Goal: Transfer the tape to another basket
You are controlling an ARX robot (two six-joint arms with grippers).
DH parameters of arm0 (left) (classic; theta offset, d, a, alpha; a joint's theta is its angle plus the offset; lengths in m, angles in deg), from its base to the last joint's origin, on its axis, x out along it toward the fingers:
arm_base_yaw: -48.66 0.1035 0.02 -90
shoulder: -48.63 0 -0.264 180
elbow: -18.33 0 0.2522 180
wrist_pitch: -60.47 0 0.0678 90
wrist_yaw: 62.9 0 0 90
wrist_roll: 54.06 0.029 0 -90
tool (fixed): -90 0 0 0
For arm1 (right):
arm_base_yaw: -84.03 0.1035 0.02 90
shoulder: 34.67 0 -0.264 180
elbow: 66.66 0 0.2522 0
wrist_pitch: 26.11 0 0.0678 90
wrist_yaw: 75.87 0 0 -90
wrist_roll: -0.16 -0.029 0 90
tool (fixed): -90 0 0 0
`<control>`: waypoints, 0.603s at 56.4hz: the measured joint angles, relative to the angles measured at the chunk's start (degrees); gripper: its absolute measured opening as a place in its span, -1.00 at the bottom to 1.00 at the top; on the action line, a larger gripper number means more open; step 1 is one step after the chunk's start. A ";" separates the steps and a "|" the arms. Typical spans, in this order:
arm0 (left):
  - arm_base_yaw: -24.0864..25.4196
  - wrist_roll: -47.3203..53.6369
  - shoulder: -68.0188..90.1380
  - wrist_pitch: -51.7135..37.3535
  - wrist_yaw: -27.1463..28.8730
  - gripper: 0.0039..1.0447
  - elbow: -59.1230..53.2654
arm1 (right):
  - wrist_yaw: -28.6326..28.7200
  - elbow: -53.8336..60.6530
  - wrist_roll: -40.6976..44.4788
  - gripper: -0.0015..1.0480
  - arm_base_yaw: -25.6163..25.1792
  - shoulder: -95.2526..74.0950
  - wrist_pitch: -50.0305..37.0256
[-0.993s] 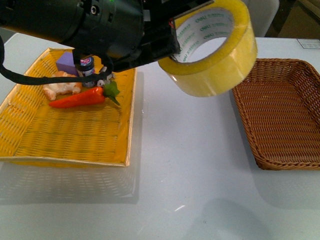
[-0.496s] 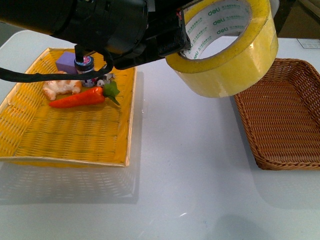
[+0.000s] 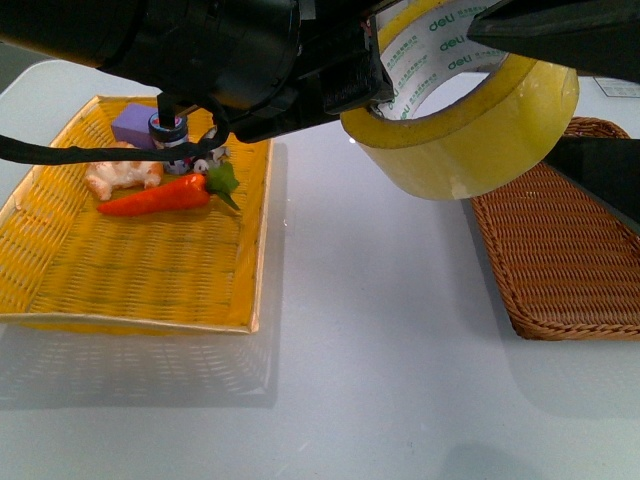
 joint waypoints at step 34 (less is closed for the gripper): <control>0.00 -0.70 -1.22 -1.38 -0.31 -0.67 -1.27 | -0.46 -0.79 -1.77 -0.09 0.37 -1.62 -2.27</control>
